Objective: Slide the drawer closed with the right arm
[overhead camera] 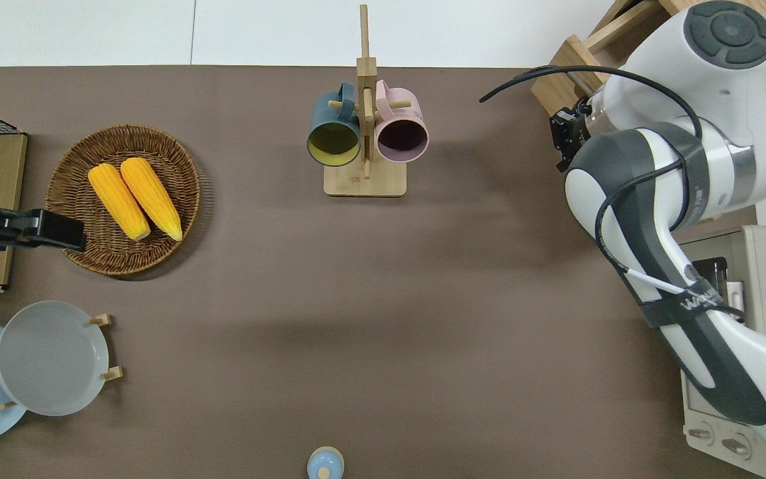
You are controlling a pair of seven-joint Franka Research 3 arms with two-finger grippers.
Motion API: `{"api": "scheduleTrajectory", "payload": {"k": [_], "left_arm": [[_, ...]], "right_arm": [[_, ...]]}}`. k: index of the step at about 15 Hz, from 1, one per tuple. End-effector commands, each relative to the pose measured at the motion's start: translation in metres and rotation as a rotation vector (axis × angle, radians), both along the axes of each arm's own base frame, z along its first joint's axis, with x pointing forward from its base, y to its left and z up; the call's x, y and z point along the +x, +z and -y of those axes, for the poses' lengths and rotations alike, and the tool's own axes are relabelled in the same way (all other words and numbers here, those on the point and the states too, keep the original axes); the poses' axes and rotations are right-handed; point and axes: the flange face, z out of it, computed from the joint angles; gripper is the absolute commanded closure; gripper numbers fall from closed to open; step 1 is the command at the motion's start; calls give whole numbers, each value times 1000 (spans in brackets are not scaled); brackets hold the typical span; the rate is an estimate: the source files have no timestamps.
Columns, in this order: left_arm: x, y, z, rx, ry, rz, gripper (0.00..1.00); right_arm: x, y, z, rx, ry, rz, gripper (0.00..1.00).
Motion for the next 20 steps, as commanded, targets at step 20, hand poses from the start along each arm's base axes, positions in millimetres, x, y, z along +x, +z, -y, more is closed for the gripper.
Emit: {"api": "scheduleTrajectory", "payload": {"k": [20], "left_arm": [[-3, 6, 2, 19, 5, -3, 7]], "right_arm": [[19, -1, 153, 0, -23, 15, 1000]]}}
